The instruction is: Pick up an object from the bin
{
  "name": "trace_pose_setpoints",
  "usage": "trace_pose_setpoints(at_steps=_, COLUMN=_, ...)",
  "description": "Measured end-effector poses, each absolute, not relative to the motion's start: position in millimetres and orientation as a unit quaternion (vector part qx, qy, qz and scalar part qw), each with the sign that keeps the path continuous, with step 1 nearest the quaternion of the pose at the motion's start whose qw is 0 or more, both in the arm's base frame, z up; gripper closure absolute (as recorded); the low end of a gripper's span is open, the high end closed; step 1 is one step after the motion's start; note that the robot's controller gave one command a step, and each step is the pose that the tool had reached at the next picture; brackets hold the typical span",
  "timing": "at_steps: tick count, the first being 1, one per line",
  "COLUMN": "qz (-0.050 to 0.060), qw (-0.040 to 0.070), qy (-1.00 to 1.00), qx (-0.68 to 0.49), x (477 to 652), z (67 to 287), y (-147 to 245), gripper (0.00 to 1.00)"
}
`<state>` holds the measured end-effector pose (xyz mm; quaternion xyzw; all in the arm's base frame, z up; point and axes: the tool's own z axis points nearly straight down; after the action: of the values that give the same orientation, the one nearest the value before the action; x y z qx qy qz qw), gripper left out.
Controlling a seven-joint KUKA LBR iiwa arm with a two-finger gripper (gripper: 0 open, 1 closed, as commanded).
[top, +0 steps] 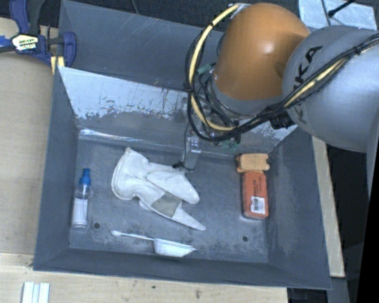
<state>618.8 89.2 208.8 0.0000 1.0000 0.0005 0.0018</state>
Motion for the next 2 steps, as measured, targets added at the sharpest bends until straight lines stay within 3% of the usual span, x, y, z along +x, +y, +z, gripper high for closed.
trace_pose_setpoints(at_steps=1, qz=0.001, qw=0.005, qy=1.000, qx=-0.007, x=612.7, z=158, y=94, gripper=0.00)
trace_pose_setpoints(at_steps=2, qz=0.001, qw=0.003, qy=1.000, qx=-0.011, x=610.3, z=143, y=96, gripper=0.00)
